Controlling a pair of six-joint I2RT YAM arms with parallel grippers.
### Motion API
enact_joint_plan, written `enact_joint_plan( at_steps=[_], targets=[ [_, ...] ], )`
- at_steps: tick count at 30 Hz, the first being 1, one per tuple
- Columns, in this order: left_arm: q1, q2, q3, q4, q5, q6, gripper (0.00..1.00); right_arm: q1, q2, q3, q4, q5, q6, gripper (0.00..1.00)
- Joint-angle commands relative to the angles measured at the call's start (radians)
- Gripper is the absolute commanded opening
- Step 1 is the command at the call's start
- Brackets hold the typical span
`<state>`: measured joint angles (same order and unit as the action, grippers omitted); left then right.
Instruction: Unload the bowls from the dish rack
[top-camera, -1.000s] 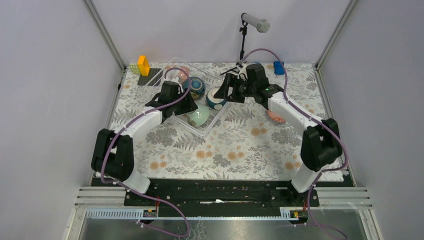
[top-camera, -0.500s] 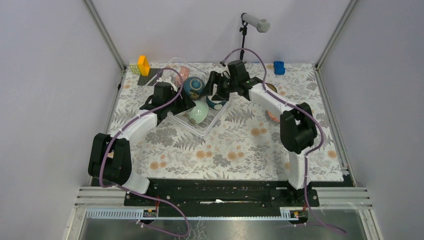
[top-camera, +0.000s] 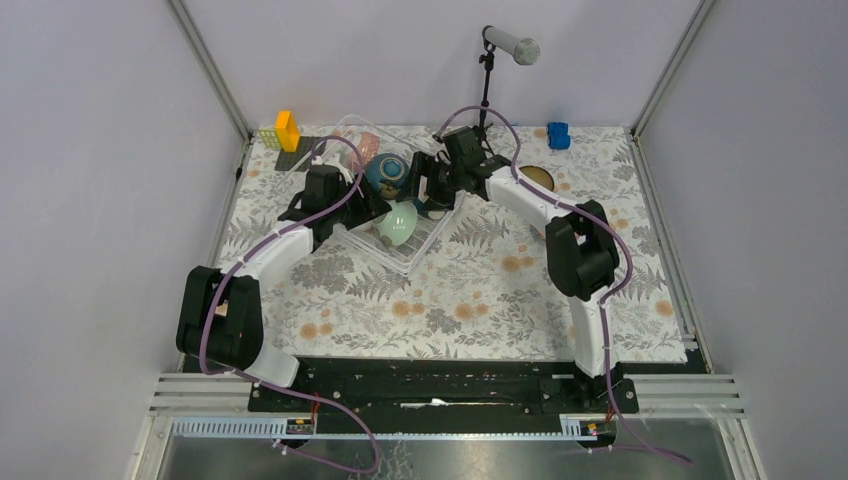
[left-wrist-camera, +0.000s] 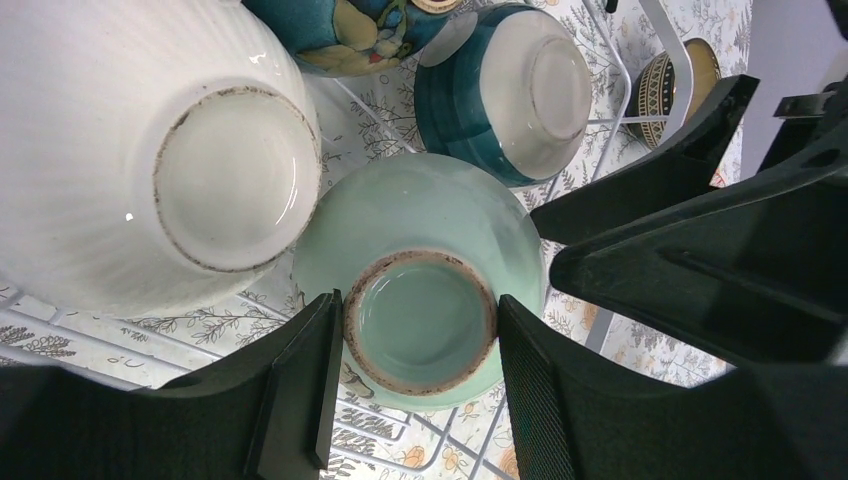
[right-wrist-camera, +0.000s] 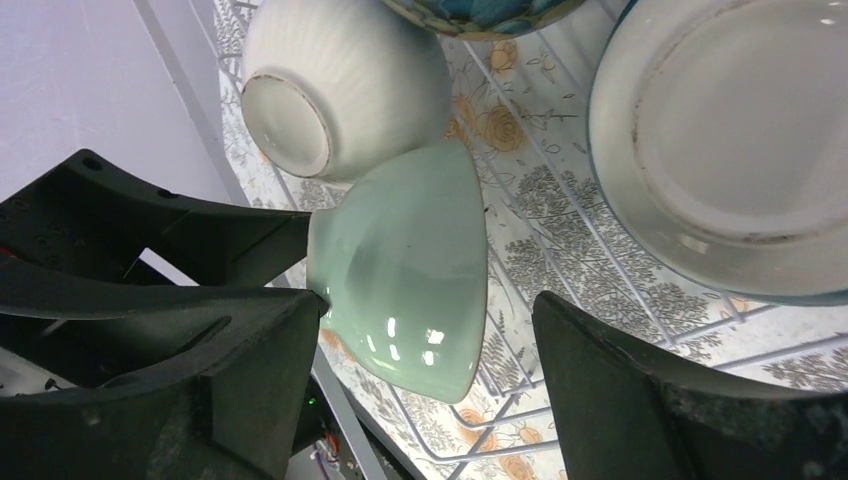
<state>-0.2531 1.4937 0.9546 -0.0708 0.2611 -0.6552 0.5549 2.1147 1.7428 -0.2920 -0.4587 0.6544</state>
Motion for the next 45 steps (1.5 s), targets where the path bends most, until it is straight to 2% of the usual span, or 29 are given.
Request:
enact_joint_plan(
  at_steps=[1, 9, 19, 25, 29, 36, 39, 45],
  targets=[
    [0.005, -0.044, -0.003, 0.129, 0.04, -0.014, 0.39, 0.004, 0.025, -0.004, 0.049, -0.091, 0.062, 0.83],
    [0.011, -0.062, -0.017, 0.145, 0.04, -0.019, 0.39, 0.003, -0.048, -0.124, 0.232, -0.179, 0.197, 0.72],
    [0.017, -0.125, -0.061, 0.203, 0.052, -0.076, 0.39, -0.005, -0.123, -0.292, 0.564, -0.271, 0.391, 0.41],
    [0.023, -0.14, -0.065, 0.22, 0.079, -0.105, 0.39, -0.006, -0.125, -0.367, 0.819, -0.332, 0.525, 0.31],
    [0.027, -0.167, -0.073, 0.226, 0.076, -0.121, 0.46, -0.006, -0.116, -0.391, 0.95, -0.356, 0.602, 0.23],
    [0.041, -0.226, -0.092, 0.241, 0.073, -0.15, 0.66, -0.006, -0.1, -0.419, 1.179, -0.359, 0.727, 0.01],
    [0.047, -0.249, -0.102, 0.242, 0.062, -0.153, 0.71, -0.006, -0.095, -0.418, 1.198, -0.359, 0.741, 0.0],
    [0.052, -0.285, -0.096, 0.198, 0.027, -0.136, 0.73, -0.007, -0.114, -0.403, 1.11, -0.351, 0.674, 0.0]
  ],
)
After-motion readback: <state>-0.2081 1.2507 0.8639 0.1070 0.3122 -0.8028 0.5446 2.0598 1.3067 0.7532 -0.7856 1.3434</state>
